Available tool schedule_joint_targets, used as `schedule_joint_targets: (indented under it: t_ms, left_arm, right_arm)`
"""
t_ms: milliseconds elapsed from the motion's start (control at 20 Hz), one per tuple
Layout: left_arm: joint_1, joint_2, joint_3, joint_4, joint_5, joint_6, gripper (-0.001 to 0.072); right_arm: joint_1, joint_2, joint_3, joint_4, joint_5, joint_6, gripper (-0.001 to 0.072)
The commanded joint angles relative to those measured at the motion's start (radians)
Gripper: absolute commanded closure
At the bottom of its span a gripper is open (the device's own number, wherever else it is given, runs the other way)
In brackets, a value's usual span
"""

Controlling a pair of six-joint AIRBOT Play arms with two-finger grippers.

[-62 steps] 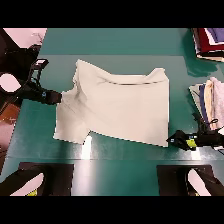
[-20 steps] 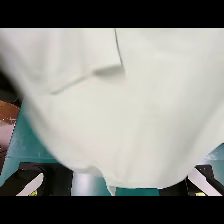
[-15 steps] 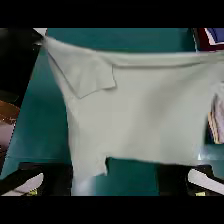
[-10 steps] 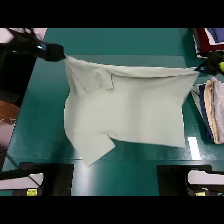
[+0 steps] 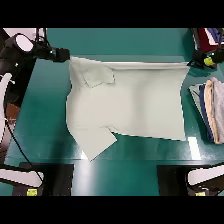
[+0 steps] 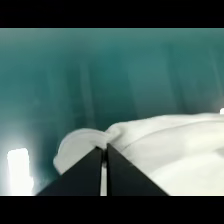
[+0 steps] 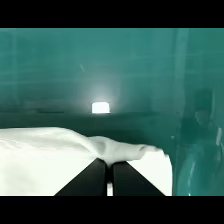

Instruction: Fold the shirts.

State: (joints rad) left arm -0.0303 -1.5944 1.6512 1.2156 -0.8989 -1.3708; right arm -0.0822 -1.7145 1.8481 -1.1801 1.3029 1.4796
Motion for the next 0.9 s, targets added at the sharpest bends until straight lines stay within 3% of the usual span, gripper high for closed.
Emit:
schedule_joint_targets:
  t_ms: [0, 150, 500, 550, 600, 650, 700, 750, 850]
  left_arm:
    - [0.039, -0.005, -0.014, 0.007, -0.168, 0.084, 0.068]
    - [0.039, -0.005, -0.108, 0.007, -0.269, 0.145, 0.0679]
    - [0.039, -0.005, -0.306, 0.011, -0.174, 0.117, 0.0678]
    - [0.039, -0.005, -0.305, 0.013, -0.177, 0.079, 0.0637]
    - [0.039, -0.003, -0.305, 0.013, -0.184, 0.049, 0.0301]
    - [0.039, 0.0, -0.303, 0.014, -0.205, 0.031, 0.0064]
    - [0.04, 0.005, -0.292, 0.019, -0.247, 0.023, 0.0131]
    - [0.045, 0.022, -0.283, 0.026, -0.293, 0.023, 0.0196]
    - [0.07, 0.093, -0.296, 0.029, -0.359, 0.024, 0.0196]
  right_arm:
    - [0.026, 0.014, -0.072, -0.125, 0.07, -0.008, 0.0702]
    - [0.04, 0.079, -0.258, -0.13, 0.006, -0.008, 0.0701]
    - [0.087, 0.15, -0.523, -0.121, -0.154, -0.006, 0.0699]
    - [0.087, 0.15, -0.529, -0.116, -0.155, 0.016, 0.0696]
    - [0.086, 0.15, -0.527, -0.103, -0.15, 0.023, 0.0623]
    - [0.079, 0.15, -0.516, -0.087, -0.13, 0.024, 0.04]
    - [0.067, 0.15, -0.494, -0.077, -0.088, 0.023, 0.0344]
    - [0.054, 0.154, -0.468, -0.067, -0.031, 0.021, 0.0345]
    - [0.028, 0.208, -0.469, -0.068, 0.042, -0.019, 0.0346]
